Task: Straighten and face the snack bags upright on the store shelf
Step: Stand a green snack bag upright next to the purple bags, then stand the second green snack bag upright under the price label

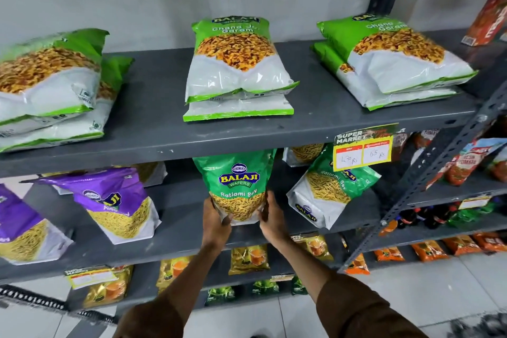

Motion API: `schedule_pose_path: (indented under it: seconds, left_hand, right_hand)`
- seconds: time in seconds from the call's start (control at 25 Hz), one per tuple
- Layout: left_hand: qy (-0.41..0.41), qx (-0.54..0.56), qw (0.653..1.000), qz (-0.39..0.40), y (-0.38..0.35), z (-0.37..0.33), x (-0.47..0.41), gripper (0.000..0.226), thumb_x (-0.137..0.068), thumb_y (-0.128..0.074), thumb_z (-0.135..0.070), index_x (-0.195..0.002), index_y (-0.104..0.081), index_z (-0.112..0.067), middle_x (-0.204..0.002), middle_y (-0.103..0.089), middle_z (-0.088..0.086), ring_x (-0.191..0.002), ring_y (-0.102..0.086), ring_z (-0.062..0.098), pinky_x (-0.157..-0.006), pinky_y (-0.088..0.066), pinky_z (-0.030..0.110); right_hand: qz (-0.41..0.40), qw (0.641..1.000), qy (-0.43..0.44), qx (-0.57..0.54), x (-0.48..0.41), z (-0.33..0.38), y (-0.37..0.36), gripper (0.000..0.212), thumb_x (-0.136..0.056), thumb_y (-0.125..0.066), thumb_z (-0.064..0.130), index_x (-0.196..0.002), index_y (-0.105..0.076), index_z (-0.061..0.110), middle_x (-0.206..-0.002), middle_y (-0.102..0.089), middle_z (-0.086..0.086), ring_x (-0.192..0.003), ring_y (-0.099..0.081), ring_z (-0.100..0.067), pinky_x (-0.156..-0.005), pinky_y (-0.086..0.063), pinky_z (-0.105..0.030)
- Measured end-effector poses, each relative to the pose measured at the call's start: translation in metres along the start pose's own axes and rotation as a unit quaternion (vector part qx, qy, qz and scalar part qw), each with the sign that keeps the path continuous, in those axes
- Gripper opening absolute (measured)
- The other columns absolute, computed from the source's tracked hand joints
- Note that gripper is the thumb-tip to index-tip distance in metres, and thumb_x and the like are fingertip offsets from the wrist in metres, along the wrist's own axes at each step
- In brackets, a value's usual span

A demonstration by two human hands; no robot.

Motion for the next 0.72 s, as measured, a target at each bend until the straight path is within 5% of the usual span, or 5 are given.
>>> schedule_pose_path:
  seconds: [0.16,0.36,0.48,0.56,0.72]
  left_hand:
    - [-0.095,-0.108,0.984,-0.108,-0.010,-0.009,0.052,0.078,-0.064,-0.054,0.006,-0.136,-0.027,-0.006,-0.139,-0.020,0.006,-0.128,-0.023,0.025,-0.108,-0.017,0.039]
    - [-0.275,-0.125,0.953,0.009,-0.100,-0.075,0.071,0.027,-0.091,-0.049,-0.012,-0.118,-0.047,-0.010,-0.119,-0.049,0.014,-0.115,-0.044,0.025,-0.101,-0.036,0.039]
    - [-0.197,-0.070,0.977,0.045,-0.138,-0.104,0.048,0.022,-0.096,-0.050,-0.026,-0.116,-0.054,-0.018,-0.107,-0.060,0.003,-0.097,-0.057,0.016,-0.085,-0.045,0.029]
    - [-0.078,-0.048,0.995,0.047,-0.162,-0.091,0.019,0.037,-0.091,-0.056,-0.034,-0.121,-0.054,-0.013,-0.115,-0.063,0.010,-0.104,-0.060,0.025,-0.091,-0.047,0.034]
    - [0.117,-0.030,0.981,0.155,-0.211,-0.043,0.000,0.049,-0.091,-0.055,-0.037,-0.130,-0.055,-0.007,-0.132,-0.060,0.019,-0.119,-0.057,0.034,-0.101,-0.046,0.044]
  right_hand:
    - [-0.091,0.993,0.080,0.011,0.024,0.016,0.031,0.060,-0.091,-0.054,-0.001,-0.146,-0.036,0.013,-0.147,-0.044,-0.002,-0.131,-0.050,-0.017,-0.105,-0.046,-0.028]
    - [-0.238,0.965,0.103,0.046,0.045,0.030,0.118,0.045,-0.090,-0.057,0.006,-0.134,-0.049,0.011,-0.128,-0.052,-0.009,-0.121,-0.048,-0.025,-0.102,-0.040,-0.032]
    - [-0.295,0.954,-0.044,0.036,0.037,-0.020,0.169,0.059,-0.078,-0.060,0.023,-0.133,-0.049,0.007,-0.125,-0.054,-0.016,-0.116,-0.045,-0.028,-0.097,-0.035,-0.036]
    - [-0.282,0.953,-0.112,0.000,0.029,-0.062,0.190,0.064,-0.072,-0.061,0.033,-0.126,-0.054,0.001,-0.119,-0.060,-0.019,-0.109,-0.054,-0.029,-0.093,-0.043,-0.040]
    - [-0.133,0.938,-0.254,-0.196,0.021,-0.105,0.181,0.029,-0.083,-0.073,0.023,-0.107,-0.056,0.017,-0.110,-0.063,-0.008,-0.100,-0.064,-0.028,-0.077,-0.054,-0.048]
Point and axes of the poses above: each hand's wrist, its own x-axis away from the middle knuckle, its own y-axis out of the back of the hand, z = x × y, the point moved 8 cm from there along -x, towards the middle knuckle
